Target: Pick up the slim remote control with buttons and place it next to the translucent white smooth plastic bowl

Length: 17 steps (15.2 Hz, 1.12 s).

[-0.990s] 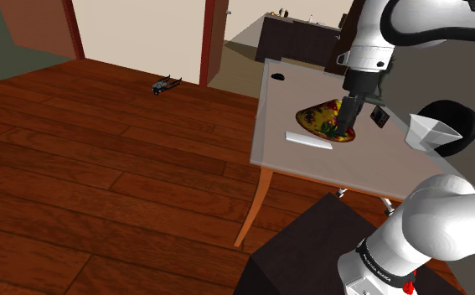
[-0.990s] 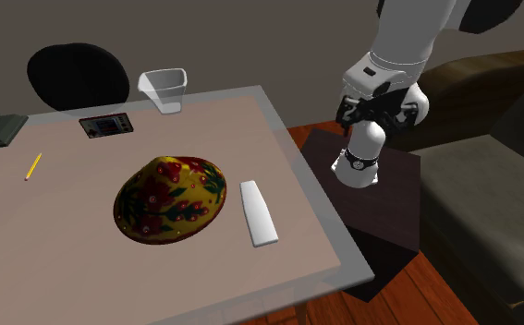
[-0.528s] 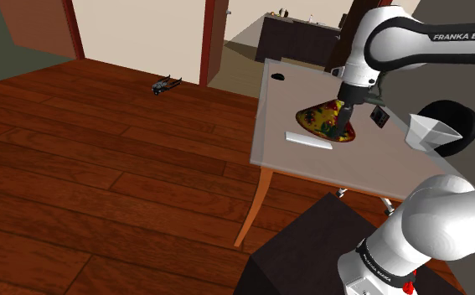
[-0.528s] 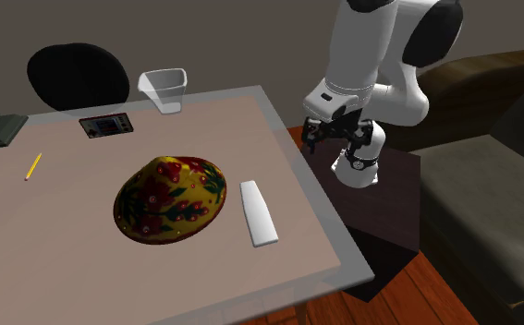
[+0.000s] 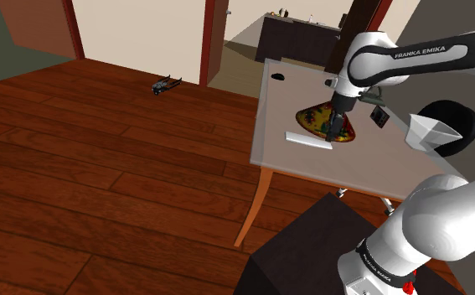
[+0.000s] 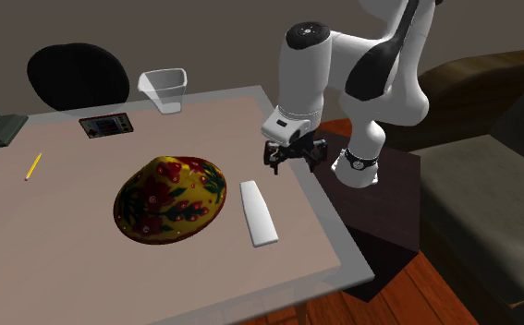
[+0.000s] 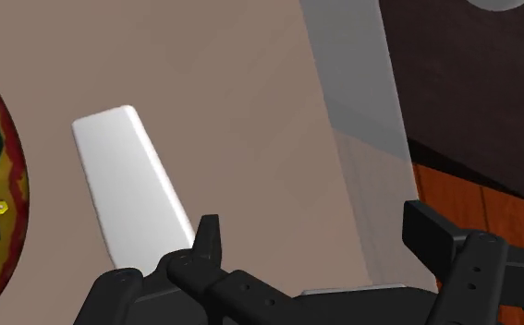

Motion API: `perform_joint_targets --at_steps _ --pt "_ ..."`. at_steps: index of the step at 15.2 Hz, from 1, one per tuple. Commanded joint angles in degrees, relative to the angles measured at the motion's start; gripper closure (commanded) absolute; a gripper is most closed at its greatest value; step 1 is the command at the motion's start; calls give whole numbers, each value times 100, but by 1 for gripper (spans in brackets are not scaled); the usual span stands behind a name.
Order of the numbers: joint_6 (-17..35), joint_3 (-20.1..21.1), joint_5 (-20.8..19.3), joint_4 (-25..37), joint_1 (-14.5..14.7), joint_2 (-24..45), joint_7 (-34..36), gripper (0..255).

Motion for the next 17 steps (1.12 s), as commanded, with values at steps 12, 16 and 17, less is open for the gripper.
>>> perform_joint_targets --at_steps 12,16,17 --pt "1893 -1157 1058 861 514 2398 -2632 0" --pt "2217 -1182 1238 742 528 2644 -2765 0" --pt "2263 -1184 1267 727 529 2681 -2787 0"
